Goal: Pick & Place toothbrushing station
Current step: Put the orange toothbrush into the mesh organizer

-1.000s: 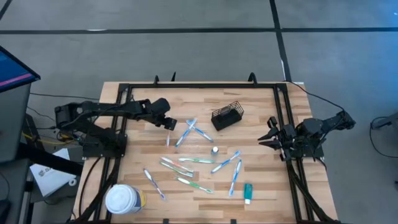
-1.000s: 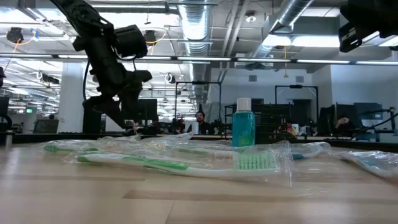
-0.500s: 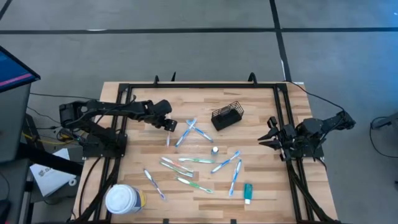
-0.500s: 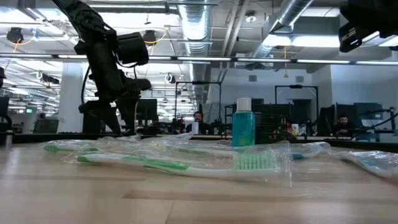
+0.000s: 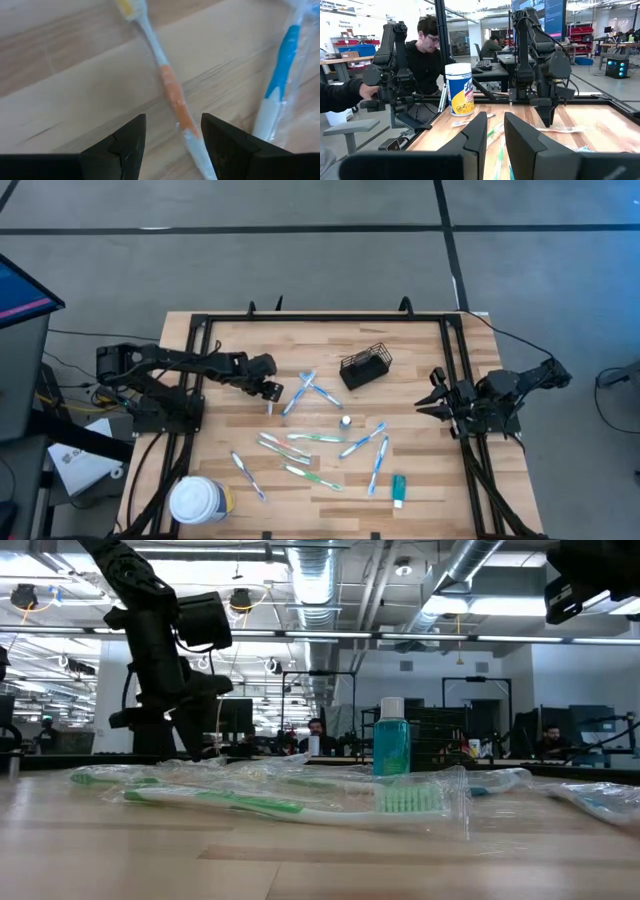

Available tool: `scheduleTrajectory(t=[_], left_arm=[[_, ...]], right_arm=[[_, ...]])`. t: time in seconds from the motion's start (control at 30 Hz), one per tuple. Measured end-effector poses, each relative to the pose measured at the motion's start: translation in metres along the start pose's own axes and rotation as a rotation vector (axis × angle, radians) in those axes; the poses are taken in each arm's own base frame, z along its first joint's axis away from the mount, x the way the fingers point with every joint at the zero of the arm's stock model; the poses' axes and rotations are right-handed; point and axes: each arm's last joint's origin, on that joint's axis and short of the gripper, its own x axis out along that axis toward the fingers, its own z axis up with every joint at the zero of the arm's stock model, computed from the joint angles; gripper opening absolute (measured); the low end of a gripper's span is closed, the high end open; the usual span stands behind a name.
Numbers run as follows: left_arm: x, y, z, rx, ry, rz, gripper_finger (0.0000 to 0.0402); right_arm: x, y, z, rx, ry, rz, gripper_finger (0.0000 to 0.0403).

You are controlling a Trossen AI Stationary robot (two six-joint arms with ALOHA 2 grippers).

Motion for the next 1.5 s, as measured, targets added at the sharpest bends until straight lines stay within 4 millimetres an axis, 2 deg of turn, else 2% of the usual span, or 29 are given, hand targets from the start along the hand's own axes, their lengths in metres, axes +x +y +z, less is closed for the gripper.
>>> scheduleTrajectory(t=[0.43, 0.73, 0.87, 1.07, 1.33, 1.5], left_arm=[[0.004, -0.007, -0.010, -0.017, -0.032, -0.049, 0.0186], [0.022, -0.008, -0.014, -0.023, -0.012, 0.028, 0.0181], [0.015, -0.008, -0.014, -0.011, -0.031, 0.000, 0.0137], [-0.002, -0.009, -0.010, 0.080, -0.098, -0.046, 0.0017], [-0.020, -0.012, -0.007, 0.155, -0.224, -0.073, 0.0001], [-0.041, -0.019, -0.008, 0.217, -0.333, -0.152, 0.0000]], right_arm=[[0.000, 0.000, 0.000, 0.000, 0.000, 0.001, 0.0058], [0.000, 0.000, 0.000, 0.000, 0.002, 0.001, 0.0058], [0.000, 0.000, 0.000, 0.000, 0.002, 0.000, 0.0058], [0.000, 0.000, 0.000, 0.000, 0.002, 0.000, 0.0058], [0.000, 0.000, 0.000, 0.000, 0.002, 0.000, 0.0058], [0.002, 0.000, -0.001, -0.002, 0.010, -0.002, 0.0058]])
